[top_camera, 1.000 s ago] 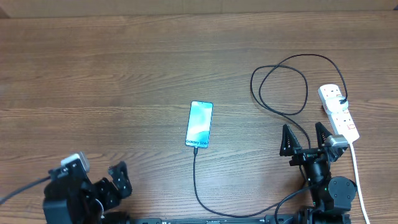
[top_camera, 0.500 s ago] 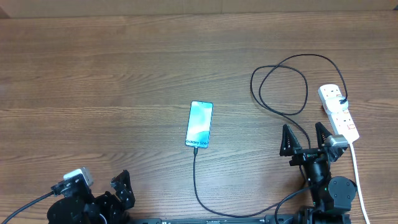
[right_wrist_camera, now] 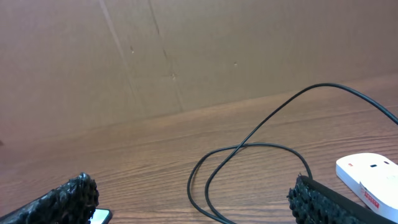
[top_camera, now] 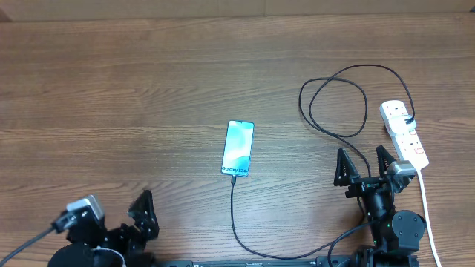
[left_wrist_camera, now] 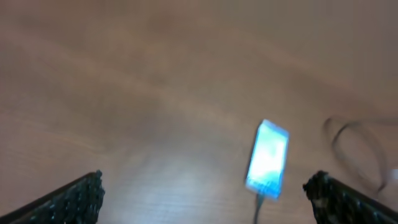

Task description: Plug charger to phone and switch on socket

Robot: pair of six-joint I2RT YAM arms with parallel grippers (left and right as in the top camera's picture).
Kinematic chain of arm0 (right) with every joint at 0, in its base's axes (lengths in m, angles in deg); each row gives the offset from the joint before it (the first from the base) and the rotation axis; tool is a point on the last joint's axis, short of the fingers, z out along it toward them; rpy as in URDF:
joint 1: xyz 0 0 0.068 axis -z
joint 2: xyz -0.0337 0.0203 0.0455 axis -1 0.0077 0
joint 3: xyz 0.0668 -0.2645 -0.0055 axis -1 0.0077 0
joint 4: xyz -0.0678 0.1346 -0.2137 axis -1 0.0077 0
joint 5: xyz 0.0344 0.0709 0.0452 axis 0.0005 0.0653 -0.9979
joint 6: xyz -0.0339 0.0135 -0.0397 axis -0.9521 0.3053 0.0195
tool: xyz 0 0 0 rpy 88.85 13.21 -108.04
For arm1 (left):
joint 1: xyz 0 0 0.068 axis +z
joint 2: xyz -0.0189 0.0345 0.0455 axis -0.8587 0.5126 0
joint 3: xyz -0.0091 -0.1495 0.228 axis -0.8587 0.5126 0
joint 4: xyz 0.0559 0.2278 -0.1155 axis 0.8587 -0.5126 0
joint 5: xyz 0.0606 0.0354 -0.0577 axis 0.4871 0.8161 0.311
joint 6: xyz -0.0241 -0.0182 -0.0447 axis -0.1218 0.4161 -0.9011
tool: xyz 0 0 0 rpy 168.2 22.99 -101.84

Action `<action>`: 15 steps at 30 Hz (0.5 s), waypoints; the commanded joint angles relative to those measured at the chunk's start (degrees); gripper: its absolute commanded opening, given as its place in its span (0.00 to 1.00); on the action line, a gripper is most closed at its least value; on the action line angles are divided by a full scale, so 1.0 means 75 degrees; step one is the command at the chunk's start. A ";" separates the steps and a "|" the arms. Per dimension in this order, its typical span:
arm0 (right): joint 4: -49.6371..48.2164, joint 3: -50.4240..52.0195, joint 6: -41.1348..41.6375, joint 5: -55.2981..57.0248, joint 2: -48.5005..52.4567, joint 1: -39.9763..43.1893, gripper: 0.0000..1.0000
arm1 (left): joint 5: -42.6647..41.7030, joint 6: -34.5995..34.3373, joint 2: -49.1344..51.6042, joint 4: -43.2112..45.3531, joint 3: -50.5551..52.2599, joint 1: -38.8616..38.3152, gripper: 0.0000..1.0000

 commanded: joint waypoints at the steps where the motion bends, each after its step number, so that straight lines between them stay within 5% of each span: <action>1: -0.0052 0.0079 -0.0038 0.0058 -0.0076 0.0029 1.00 | -0.0309 -0.0017 -0.0102 0.1090 0.0044 -0.0111 1.00; 7: -0.0052 0.0079 -0.0041 0.0058 -0.0076 0.0029 1.00 | -0.0306 0.0839 -0.0219 0.3853 0.0898 -0.0271 0.99; 15: -0.0052 0.0079 -0.0041 0.0058 -0.0076 0.0029 1.00 | -0.0562 0.0772 -0.1241 0.6330 0.3462 -0.0306 1.00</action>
